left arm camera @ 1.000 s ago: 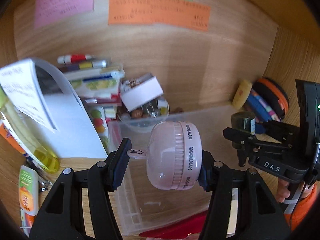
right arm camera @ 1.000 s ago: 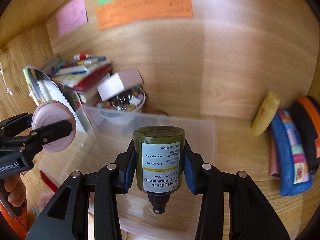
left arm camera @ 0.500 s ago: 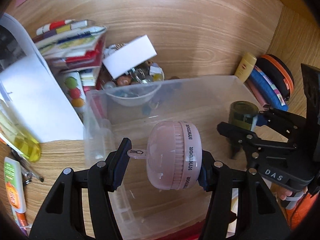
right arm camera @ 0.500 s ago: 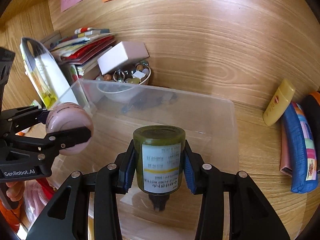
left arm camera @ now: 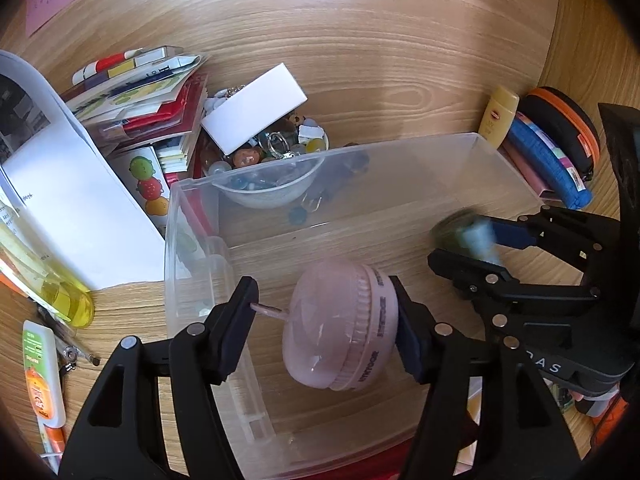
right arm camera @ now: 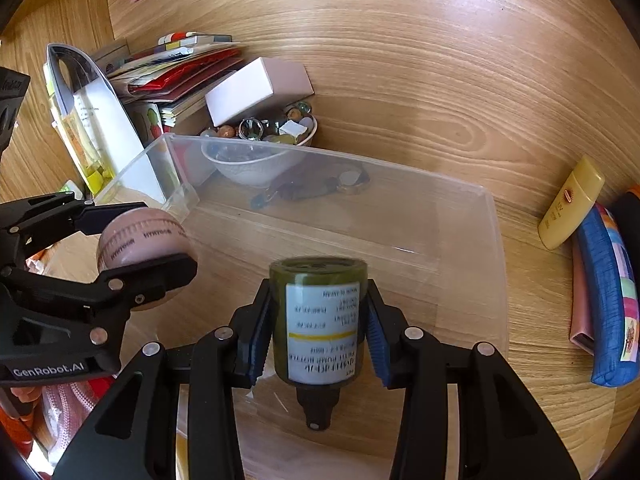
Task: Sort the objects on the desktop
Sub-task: 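Carry the pink compact and green bottle into the clear box and release both, then grasp the light-blue tube with the left gripper while the right grasps the cream cylinder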
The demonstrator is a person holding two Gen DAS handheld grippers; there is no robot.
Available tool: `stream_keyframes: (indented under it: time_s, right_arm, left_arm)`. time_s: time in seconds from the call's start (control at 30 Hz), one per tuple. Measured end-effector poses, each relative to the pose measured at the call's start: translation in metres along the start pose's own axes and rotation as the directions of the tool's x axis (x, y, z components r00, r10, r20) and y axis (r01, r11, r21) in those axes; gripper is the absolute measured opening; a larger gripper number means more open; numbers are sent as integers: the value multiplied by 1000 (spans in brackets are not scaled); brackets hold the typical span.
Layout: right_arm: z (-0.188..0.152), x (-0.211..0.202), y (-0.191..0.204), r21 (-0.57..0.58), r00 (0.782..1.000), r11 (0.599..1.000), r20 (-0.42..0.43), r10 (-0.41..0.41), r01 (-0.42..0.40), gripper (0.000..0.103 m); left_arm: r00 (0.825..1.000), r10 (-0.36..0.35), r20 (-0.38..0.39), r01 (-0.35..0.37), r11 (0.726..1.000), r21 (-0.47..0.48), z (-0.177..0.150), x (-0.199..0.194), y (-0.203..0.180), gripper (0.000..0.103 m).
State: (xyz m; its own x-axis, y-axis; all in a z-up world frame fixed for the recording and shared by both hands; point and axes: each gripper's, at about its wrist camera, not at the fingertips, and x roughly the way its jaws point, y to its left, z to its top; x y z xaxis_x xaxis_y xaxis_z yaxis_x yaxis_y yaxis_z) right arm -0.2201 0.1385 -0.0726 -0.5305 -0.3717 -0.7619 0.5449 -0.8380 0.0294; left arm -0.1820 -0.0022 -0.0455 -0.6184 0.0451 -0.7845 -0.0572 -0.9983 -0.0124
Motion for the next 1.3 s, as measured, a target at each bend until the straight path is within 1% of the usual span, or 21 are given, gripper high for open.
stream_keyframes:
  time_s: [0.07, 0.13, 0.27, 0.33, 0.47, 0.63, 0.7, 0.77, 0.8, 0.83, 0.93, 1.07, 1.13, 1.17, 1.3]
  right_arm:
    - [0, 0, 0, 0, 1000, 1000, 1, -2, 2, 39]
    - [0, 0, 1, -1, 1000, 1000, 1, -2, 2, 39]
    - [0, 0, 2, -1, 1000, 1000, 2, -1, 1, 40]
    - [0, 0, 2, -1, 1000, 1000, 1, 3, -3, 41]
    - [1, -2, 3, 2, 999, 999, -2, 35, -35, 51]
    - [0, -5, 7, -7, 999, 999, 11, 38, -38, 60]
    - [-1, -7, 10, -17, 1000, 1000, 21, 21, -21, 61]
    - [0, -9, 12, -10, 999, 1000, 44, -14, 15, 66]
    - [0, -12, 12, -13, 998, 999, 57, -30, 31, 72]
    - [0, -14, 12, -13, 997, 999, 70, -42, 43, 76]
    - [3, -24, 10, -1, 993, 999, 106, -52, 52, 77]
    - [6, -34, 3, 22, 991, 998, 123, -59, 56, 77]
    - [9, -41, 1, 29, 988, 997, 137, -69, 66, 77]
    - [10, -45, 1, 32, 987, 997, 145, -72, 68, 77]
    - [10, -66, -1, 44, 982, 998, 179, -61, 54, 78]
  left_arm:
    - [1000, -2, 6, 2, 1000, -5, 0, -2, 1, 66]
    - [1000, 8, 19, -7, 1000, -9, 1, -5, 2, 70]
    - [999, -6, 34, 7, 1000, -23, 2, -11, 7, 71]
    - [999, -4, 43, 5, 1000, -30, 2, -13, 8, 73]
    - [997, -9, 73, 12, 999, -48, 2, -20, 11, 74]
    - [995, -12, 96, 16, 999, -50, 0, -26, 11, 74]
    - [994, -10, 108, 16, 999, -51, -1, -29, 11, 74]
    - [993, -10, 118, 17, 998, -53, 0, -32, 13, 74]
    - [992, -10, 125, 17, 998, -55, 0, -34, 14, 75]
    - [991, -9, 131, 17, 998, -58, 0, -36, 15, 76]
    - [986, -5, 164, 16, 998, -66, 2, -44, 21, 82]
    - [980, 18, 198, -3, 997, -75, 3, -56, 26, 86]
    - [977, 27, 213, -8, 996, -90, 2, -64, 29, 93]
    - [975, 29, 219, -7, 995, -100, 2, -68, 31, 94]
    - [970, 31, 243, 0, 992, -127, -3, -85, 36, 96]
